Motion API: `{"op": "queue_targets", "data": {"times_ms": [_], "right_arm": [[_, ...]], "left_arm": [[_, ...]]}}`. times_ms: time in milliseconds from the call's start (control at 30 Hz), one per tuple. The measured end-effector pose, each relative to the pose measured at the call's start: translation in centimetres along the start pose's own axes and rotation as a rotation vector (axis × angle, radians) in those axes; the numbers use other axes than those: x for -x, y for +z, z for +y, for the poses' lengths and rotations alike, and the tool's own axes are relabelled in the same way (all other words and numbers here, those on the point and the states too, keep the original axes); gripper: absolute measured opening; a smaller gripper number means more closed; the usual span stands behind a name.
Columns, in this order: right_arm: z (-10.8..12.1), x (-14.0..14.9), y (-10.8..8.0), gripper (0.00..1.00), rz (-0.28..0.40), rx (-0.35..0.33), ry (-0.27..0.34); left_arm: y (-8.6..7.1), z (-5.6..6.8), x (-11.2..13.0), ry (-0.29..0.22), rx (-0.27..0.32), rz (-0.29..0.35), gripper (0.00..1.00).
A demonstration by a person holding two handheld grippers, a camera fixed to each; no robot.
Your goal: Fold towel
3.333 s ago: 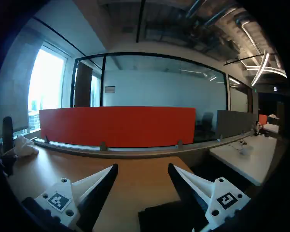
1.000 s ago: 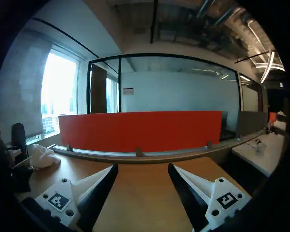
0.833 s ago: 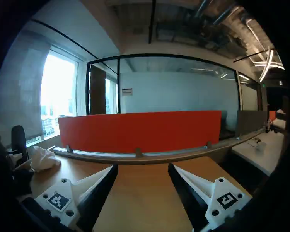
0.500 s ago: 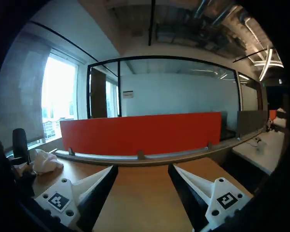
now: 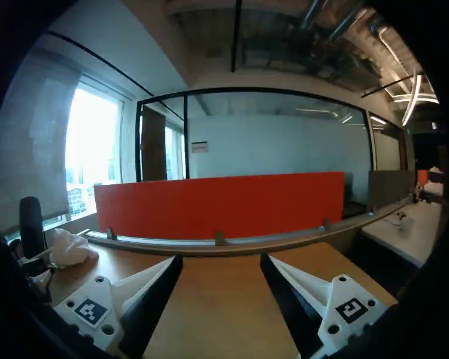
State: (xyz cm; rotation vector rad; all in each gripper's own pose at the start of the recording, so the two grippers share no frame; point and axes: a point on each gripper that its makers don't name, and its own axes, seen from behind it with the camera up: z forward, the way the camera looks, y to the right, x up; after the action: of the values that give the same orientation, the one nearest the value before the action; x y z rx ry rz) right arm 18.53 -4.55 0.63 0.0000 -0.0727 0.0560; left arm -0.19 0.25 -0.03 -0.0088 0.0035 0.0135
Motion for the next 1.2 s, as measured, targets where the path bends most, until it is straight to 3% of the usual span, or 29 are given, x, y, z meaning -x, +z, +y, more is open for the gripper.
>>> {"op": "queue_targets", "data": {"times_ms": [600,1200], "right_arm": [[-0.5,2.0,0.2,1.00,0.035,-0.006,0.014],[-0.1,2.2,0.1,1.00,0.050,0.003,0.019]], "left_arm": [[0.7,0.5,5.5,-0.033,0.000,0.025,0.96],[0.9,0.1,6.4,-0.042,-0.008,0.021,0.96]]}}
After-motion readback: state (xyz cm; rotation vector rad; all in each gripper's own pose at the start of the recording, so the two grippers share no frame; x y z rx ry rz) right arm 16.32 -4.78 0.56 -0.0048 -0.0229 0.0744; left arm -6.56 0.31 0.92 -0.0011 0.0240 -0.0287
